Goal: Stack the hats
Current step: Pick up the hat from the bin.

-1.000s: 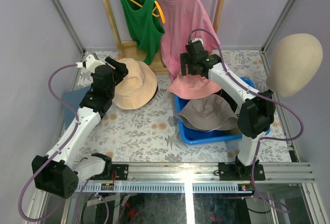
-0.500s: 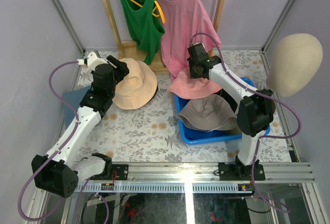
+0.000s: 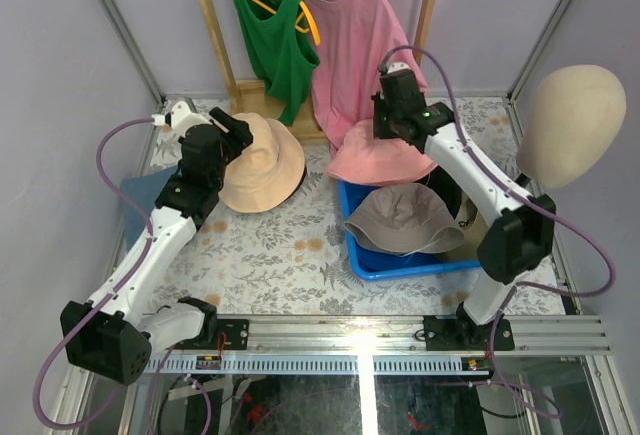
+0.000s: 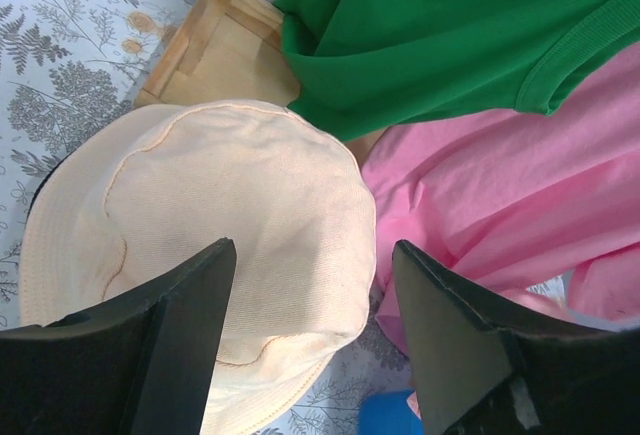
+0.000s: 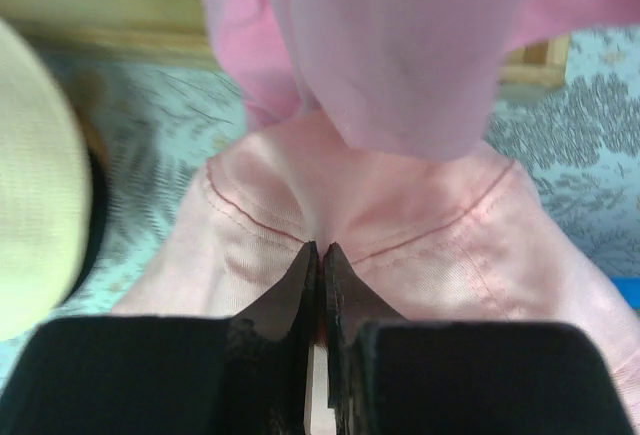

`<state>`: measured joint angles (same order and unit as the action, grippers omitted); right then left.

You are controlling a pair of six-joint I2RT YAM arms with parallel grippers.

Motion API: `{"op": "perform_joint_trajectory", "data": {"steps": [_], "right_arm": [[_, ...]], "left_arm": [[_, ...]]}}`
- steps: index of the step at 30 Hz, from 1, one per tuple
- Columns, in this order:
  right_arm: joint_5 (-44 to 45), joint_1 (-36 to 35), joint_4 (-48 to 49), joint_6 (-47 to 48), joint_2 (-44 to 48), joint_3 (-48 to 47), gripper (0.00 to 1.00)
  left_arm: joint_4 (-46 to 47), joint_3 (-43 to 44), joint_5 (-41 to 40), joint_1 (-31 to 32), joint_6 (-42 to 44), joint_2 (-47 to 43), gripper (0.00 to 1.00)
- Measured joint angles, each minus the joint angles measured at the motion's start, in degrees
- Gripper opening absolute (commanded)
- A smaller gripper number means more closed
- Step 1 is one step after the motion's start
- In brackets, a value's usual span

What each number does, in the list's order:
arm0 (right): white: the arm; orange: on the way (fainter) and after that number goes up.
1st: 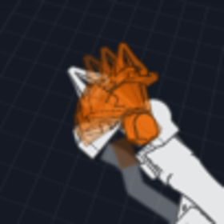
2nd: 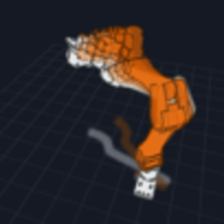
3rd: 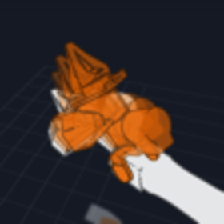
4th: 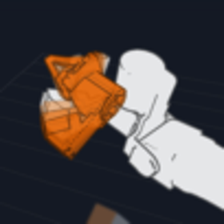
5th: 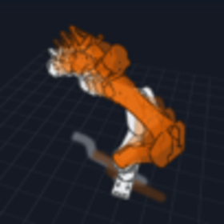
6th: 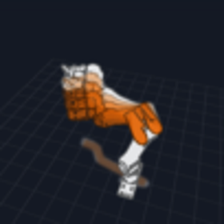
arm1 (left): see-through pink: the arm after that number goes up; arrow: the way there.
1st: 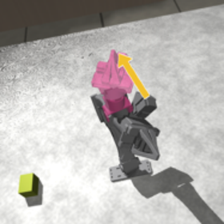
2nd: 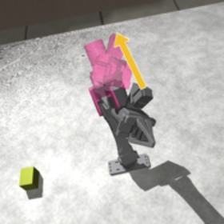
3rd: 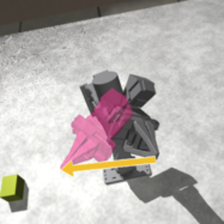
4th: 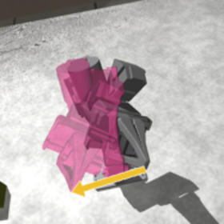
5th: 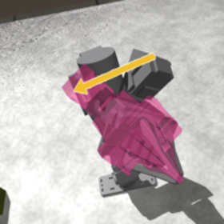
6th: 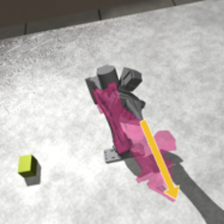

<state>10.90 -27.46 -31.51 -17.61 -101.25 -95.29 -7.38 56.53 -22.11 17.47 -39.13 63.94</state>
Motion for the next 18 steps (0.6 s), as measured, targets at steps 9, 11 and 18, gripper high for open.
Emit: {"op": "perform_joint_trajectory", "data": {"steps": [9,11,18], "right_arm": [[-9.8,0.0,4.0,-5.1,12.2,-3.3,0.0],[-12.3,0.0,6.0,-6.9,13.9,-3.3,0.0],[-17.9,-2.1,11.5,-11.1,13.8,-7.3,0.0]], "left_arm": [[1.7,0.0,8.8,0.1,-1.4,0.2,0.69],[2.6,0.0,11.5,0.1,-2.0,0.4,0.7],[3.7,0.3,17.0,0.1,-5.1,0.2,0.72]]}}
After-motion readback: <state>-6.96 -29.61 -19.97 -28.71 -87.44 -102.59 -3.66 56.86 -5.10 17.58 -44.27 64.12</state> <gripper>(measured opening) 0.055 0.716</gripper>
